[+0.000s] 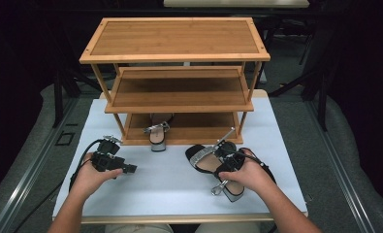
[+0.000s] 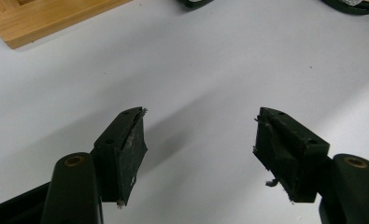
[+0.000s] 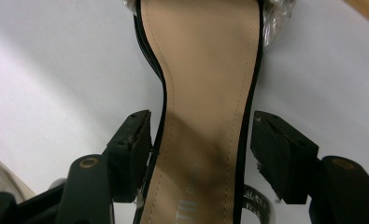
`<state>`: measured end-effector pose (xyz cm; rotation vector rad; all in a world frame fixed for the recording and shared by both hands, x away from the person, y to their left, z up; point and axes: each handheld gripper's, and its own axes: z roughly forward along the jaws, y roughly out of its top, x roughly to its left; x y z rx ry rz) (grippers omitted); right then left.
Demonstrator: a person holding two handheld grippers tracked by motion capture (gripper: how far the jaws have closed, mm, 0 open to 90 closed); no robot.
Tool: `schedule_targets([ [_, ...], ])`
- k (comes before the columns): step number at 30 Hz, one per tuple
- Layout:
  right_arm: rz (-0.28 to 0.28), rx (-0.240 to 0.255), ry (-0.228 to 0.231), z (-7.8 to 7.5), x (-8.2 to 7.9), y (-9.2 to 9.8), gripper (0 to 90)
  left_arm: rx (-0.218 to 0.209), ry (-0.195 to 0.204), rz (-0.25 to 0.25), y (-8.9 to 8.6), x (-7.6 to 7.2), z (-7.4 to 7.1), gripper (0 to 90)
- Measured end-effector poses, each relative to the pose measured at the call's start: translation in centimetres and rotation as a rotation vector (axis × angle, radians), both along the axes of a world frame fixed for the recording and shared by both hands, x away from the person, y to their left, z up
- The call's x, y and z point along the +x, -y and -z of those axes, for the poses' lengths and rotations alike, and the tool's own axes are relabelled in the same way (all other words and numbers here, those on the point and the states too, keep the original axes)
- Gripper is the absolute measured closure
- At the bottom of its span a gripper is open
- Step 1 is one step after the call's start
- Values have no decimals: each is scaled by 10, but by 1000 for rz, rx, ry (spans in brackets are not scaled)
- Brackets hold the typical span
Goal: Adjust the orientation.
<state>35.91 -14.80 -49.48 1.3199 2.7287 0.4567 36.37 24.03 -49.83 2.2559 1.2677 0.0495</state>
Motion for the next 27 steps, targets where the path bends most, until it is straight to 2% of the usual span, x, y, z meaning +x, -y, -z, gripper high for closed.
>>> schedule_targets([
  [8, -3, -48, -68, 6, 4, -1, 363, 1, -8, 0, 0, 0, 2, 331],
  [12, 12, -34, -109, 7, 8, -1, 368, 0, -10, 0, 0, 1, 3, 331],
  [13, 32, -38, -135, 6, 7, -2, 370, 0, -11, -2, 0, 1, 3, 331],
  [14, 23, -46, -121, 8, 8, -1, 372, 0, -11, -1, 0, 1, 3, 331],
  [16, 52, -48, -145, 8, 9, -2, 382, 0, -11, -2, 0, 1, 3, 331],
  [19, 57, -46, -157, 9, 11, -2, 392, -1, -14, -3, 0, 1, 4, 331],
  [25, 68, -56, -152, 8, 10, -5, 402, -4, -14, -4, 0, 1, 4, 332],
  [27, 59, -64, -138, 8, 10, -5, 410, -2, -16, -6, -1, 1, 4, 332],
])
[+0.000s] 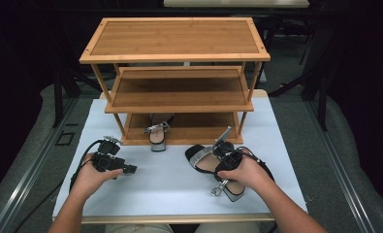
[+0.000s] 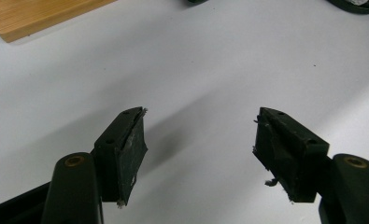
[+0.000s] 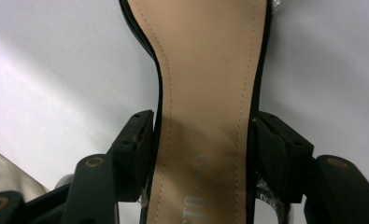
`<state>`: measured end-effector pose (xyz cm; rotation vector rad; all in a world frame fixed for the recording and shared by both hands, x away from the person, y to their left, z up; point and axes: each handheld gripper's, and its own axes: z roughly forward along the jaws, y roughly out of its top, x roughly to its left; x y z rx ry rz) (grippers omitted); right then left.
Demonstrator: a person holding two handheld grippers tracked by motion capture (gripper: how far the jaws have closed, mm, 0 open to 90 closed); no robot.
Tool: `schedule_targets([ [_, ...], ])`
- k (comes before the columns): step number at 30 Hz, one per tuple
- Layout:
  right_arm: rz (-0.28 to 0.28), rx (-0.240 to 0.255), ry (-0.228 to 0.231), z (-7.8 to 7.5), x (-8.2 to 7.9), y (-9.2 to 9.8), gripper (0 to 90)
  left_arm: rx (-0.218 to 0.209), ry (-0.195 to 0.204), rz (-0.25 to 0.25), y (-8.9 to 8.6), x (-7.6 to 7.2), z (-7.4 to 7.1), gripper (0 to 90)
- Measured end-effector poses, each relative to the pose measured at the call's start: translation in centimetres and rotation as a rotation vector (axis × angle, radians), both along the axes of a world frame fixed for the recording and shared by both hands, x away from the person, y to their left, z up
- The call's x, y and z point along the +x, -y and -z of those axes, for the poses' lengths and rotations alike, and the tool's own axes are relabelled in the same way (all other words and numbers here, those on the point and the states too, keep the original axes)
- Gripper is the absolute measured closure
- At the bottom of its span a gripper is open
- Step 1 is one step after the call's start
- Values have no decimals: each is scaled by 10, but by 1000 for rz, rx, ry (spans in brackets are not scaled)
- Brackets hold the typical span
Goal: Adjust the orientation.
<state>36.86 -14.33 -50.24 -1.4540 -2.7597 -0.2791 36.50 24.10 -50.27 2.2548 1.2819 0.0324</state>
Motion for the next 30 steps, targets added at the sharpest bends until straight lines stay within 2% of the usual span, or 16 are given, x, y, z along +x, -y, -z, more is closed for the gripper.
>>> schedule_targets([
  [4, -10, -5, 16, -1, -2, 3, 417, 4, -1, 1, -1, 1, 1, 332],
  [6, 2, 14, 2, -3, -4, 4, 419, 2, 0, -2, -1, 1, 1, 332],
  [7, -9, 26, 23, -3, -3, 5, 420, 4, 1, -3, -2, 1, 1, 332],
  [12, -6, 50, 61, -10, -3, 7, 422, 5, 0, -4, -2, 1, 1, 332],
  [14, 11, 50, 70, -13, -3, 6, 423, 3, -1, -3, -1, 1, 1, 332],
  [15, 11, 85, 67, -14, -1, 7, 423, 3, 0, -3, -1, 1, 1, 332],
  [17, 29, 83, 82, -17, 1, 5, 423, 3, 0, -4, -1, 1, 1, 332],
  [22, 65, 116, 114, -16, 17, 0, 422, 4, -2, -6, -2, 1, 3, 332],
  [23, 93, 113, 106, -16, 19, -3, 422, 4, -4, -6, -2, 2, 3, 332],
  [24, 99, 139, 116, -14, 23, -6, 423, 6, -4, -6, -2, 2, 3, 332],
  [26, 118, 138, 125, -11, 30, -12, 422, 6, -5, -5, -3, 2, 4, 332],
  [28, 147, 139, 114, -9, 35, -17, 422, 7, -7, -4, -4, 2, 4, 332],
  [30, 152, 142, 136, -5, 42, -22, 422, 9, -6, -7, -5, 2, 4, 332],
])
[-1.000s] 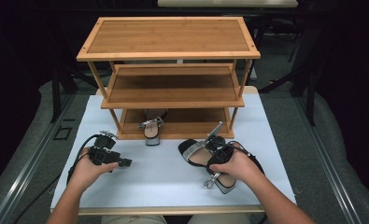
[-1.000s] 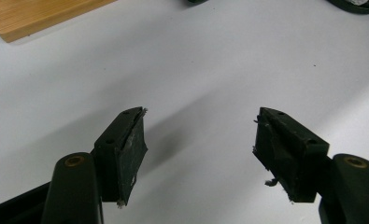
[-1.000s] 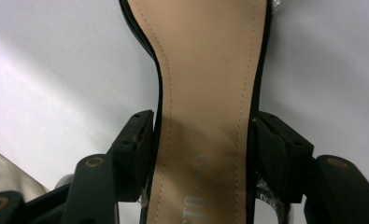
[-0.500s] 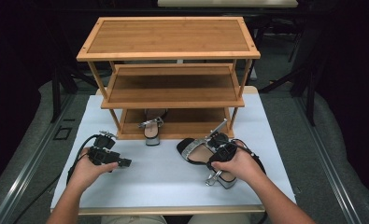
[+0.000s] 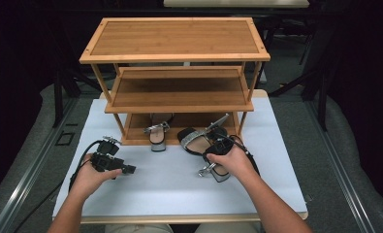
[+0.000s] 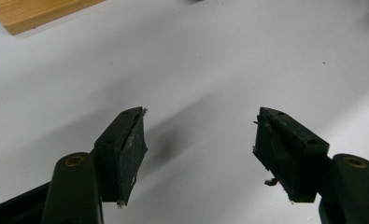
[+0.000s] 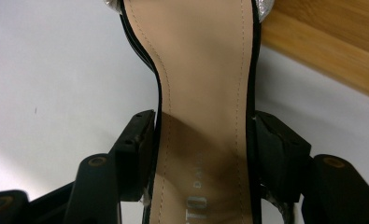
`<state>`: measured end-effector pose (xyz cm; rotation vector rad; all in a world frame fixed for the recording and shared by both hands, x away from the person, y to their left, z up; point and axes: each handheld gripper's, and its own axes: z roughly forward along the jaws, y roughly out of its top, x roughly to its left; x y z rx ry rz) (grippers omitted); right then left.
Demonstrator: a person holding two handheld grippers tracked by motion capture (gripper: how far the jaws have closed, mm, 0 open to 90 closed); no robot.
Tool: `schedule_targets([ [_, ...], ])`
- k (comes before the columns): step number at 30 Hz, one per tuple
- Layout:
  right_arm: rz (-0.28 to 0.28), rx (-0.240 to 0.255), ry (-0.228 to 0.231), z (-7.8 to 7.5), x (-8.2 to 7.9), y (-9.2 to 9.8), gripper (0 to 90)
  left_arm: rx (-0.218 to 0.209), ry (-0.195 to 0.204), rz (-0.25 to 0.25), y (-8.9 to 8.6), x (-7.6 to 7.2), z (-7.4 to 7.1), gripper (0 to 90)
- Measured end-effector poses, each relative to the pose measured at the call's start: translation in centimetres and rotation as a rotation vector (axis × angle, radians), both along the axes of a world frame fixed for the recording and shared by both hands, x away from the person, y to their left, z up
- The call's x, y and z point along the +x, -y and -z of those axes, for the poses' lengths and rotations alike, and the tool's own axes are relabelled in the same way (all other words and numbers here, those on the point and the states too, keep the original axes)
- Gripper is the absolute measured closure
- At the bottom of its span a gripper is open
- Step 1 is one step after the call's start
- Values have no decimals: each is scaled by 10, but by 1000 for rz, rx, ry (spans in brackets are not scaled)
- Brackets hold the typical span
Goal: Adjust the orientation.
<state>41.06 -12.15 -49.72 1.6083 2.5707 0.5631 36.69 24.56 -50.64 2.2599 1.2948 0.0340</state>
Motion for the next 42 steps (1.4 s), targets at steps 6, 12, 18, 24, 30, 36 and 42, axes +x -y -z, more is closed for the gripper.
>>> schedule_targets([
  [6, 36, 31, -10, 6, 6, -6, 418, 1, 1, 1, -1, 0, 0, 331],
  [12, 18, 33, 9, 3, 2, -6, 397, 0, 1, -3, 1, 0, 1, 331],
  [18, -11, 63, 73, -21, -8, 1, 406, 6, -3, 3, 1, 0, 2, 331],
  [24, -60, 47, 166, -59, -37, 17, 467, 4, 1, -7, 1, 0, 2, 331],
  [30, -95, 9, 145, -56, -68, 42, 531, 3, -1, -5, 1, -1, 2, 331],
  [36, -110, -23, 108, -25, -86, 61, 679, 6, -9, -2, 3, 0, 3, 332],
  [42, -112, 14, 73, 3, -85, 63, 672, 12, -16, 6, 5, 1, 6, 332],
])
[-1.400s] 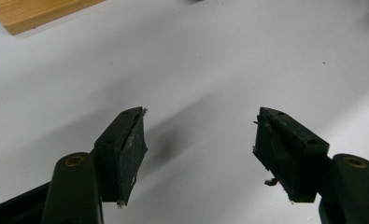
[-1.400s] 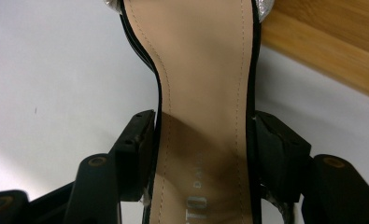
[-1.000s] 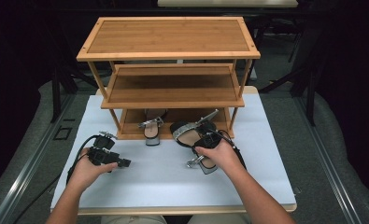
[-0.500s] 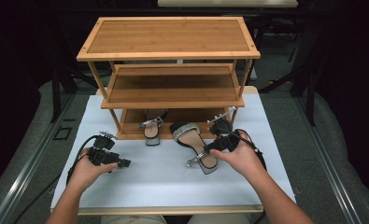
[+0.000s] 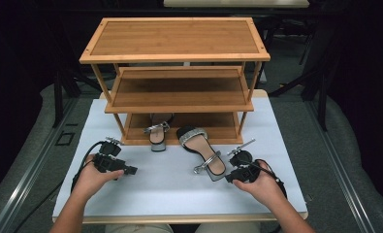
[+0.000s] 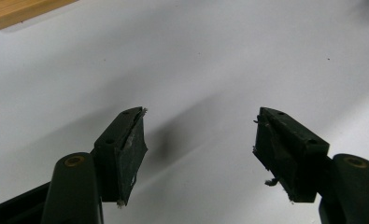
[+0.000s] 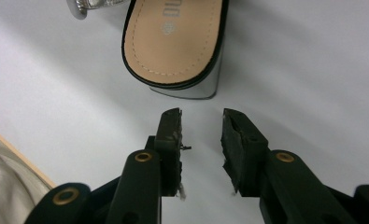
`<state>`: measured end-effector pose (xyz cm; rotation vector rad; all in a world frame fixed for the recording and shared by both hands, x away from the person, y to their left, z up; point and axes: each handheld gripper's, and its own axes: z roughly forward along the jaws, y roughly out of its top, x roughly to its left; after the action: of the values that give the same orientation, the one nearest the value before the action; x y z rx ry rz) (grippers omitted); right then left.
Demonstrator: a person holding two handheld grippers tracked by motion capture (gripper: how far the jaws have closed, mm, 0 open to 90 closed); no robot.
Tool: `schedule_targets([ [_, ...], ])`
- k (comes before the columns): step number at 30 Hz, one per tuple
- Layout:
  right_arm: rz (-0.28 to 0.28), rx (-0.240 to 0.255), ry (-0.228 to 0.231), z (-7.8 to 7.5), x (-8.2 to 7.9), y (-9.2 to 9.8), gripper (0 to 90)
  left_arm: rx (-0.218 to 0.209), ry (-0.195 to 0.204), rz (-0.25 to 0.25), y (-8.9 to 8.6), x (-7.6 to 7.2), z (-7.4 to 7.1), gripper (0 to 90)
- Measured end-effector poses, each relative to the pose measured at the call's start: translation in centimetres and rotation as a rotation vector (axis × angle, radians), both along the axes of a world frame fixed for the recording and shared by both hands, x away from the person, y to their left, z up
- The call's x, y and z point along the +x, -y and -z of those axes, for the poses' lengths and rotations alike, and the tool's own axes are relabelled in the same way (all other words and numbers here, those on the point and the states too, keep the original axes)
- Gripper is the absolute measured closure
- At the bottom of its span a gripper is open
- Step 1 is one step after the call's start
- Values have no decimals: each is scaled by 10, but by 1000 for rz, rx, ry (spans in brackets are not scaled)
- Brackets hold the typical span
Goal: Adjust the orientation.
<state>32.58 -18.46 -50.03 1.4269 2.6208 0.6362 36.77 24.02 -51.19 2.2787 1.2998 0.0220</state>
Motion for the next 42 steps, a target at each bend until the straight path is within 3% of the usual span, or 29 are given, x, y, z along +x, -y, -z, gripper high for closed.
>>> schedule_targets([
  [6, -13, 4, 7, 9, 7, -9, 675, 4, 3, -4, -2, 0, 1, 331],
  [10, -23, -35, 18, 6, 5, -17, 665, 4, 5, -1, -1, -1, 0, 331],
  [15, -30, 13, 10, 4, 3, -26, 629, 7, 2, 8, 0, 0, 1, 331],
  [19, -17, 2, 48, -2, 5, -33, 627, 5, 1, 5, 0, 0, 2, 331],
  [21, -30, 54, 43, -6, 9, -35, 627, 5, 0, 4, 0, 0, 2, 331],
  [25, -16, 44, 74, -10, 16, -42, 626, 0, 2, 4, -1, 0, 1, 331],
  [32, -7, 81, 104, -16, 29, -50, 611, 4, -3, 4, -1, 0, 3, 331],
  [36, 1, 54, 105, -12, 36, -57, 611, 3, -3, 4, -1, 1, 3, 331],
  [42, 1, 96, 87, -10, 40, -67, 602, 6, -3, 1, -2, 1, 4, 331],
])
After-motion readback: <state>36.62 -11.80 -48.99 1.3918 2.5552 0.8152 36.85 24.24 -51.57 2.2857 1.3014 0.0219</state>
